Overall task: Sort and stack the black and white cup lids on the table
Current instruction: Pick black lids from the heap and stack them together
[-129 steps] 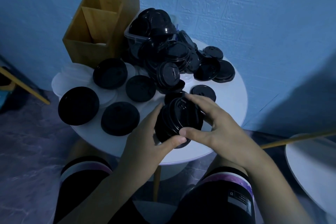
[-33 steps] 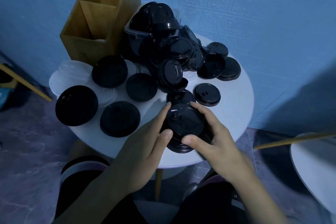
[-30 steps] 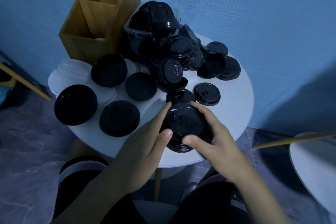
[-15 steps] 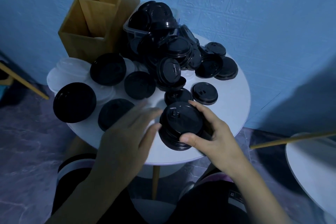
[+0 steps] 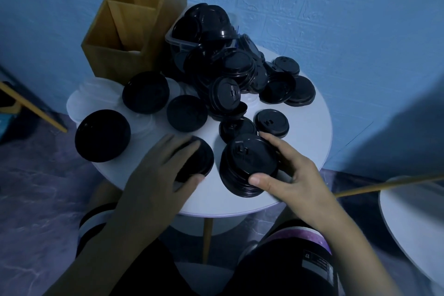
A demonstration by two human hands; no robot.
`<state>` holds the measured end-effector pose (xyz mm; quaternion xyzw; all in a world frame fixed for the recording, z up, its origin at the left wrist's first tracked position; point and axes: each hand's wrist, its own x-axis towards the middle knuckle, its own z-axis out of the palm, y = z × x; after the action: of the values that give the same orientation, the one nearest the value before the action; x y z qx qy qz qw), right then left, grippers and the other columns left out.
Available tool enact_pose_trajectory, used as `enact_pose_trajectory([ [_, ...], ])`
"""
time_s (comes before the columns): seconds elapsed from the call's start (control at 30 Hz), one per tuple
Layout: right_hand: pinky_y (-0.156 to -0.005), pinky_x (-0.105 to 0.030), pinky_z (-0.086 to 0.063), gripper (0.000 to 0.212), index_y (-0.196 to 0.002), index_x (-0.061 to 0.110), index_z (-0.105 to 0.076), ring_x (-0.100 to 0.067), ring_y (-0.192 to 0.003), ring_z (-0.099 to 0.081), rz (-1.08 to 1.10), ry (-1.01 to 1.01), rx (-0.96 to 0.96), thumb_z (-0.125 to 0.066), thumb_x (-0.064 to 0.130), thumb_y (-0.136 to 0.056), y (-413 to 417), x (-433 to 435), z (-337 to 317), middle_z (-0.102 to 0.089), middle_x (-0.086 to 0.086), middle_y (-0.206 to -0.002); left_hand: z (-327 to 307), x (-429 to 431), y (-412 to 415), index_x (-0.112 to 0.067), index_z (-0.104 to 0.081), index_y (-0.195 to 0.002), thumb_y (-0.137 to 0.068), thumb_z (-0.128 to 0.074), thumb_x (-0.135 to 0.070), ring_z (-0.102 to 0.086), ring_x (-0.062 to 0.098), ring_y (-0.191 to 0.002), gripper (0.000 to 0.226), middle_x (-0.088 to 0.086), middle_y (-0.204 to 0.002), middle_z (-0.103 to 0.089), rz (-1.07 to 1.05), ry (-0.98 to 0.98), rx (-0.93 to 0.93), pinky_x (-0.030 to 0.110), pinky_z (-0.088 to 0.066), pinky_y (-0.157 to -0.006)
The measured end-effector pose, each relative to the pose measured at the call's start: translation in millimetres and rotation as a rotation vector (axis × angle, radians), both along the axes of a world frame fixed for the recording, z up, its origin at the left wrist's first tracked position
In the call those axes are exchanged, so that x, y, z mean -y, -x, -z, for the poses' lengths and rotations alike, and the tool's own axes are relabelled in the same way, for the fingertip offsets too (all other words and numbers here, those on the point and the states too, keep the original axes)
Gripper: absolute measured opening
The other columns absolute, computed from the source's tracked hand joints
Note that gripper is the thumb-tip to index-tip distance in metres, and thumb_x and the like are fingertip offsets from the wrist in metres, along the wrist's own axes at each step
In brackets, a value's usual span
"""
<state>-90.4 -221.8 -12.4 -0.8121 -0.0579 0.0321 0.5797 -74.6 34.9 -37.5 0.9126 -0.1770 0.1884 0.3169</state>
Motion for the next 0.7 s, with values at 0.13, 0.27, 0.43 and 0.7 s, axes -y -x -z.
enact_pose_trajectory([
  [0.13,-0.11,-0.027,-0.043,0.087,-0.147,0.042,-0.047,-0.003,-0.13,-0.057,-0.01,0.06,0.012,-0.088,0.049,-0.07,4,8,-2,-0.063,0.021,-0.134,6,-11,-6,-0.023,-0.048,-0.149,-0.075,-0.057,-0.067,-0.044,0.02,-0.136,0.087,-0.001,-0.147,-0.053,-0.072,-0.048,-0.249,0.037,-0.036,-0.109],
  [0.27,-0.113,-0.028,-0.041,0.082,-0.147,0.043,-0.044,0.0,-0.13,-0.055,-0.022,0.087,0.008,-0.084,0.046,-0.076,8,6,-5,-0.061,0.025,-0.135,-2,-9,-6,-0.037,-0.045,-0.147,-0.07,-0.077,-0.065,-0.045,-0.002,-0.122,0.088,-0.026,-0.132,-0.05,-0.061,0.055,-0.29,0.025,-0.039,-0.101],
  [0.43,-0.115,-0.035,-0.041,0.086,-0.147,0.045,-0.044,0.001,-0.13,-0.054,-0.022,0.099,0.002,-0.083,0.057,-0.071,2,-3,-6,-0.06,0.026,-0.135,-13,-5,-4,-0.045,-0.037,-0.147,-0.068,-0.082,-0.067,-0.045,-0.014,-0.123,0.094,-0.044,-0.129,-0.042,-0.066,0.327,-0.189,0.011,-0.037,-0.098],
  [0.7,-0.11,-0.017,-0.039,0.069,-0.144,0.039,-0.05,0.003,-0.134,-0.051,-0.014,0.095,0.162,-0.07,0.059,-0.081,-5,-10,-25,-0.059,0.025,-0.137,-31,22,6,-0.037,-0.04,-0.15,-0.071,-0.074,-0.063,-0.048,-0.007,-0.132,0.09,-0.024,-0.143,-0.052,0.061,0.339,-0.123,0.008,-0.038,-0.105],
])
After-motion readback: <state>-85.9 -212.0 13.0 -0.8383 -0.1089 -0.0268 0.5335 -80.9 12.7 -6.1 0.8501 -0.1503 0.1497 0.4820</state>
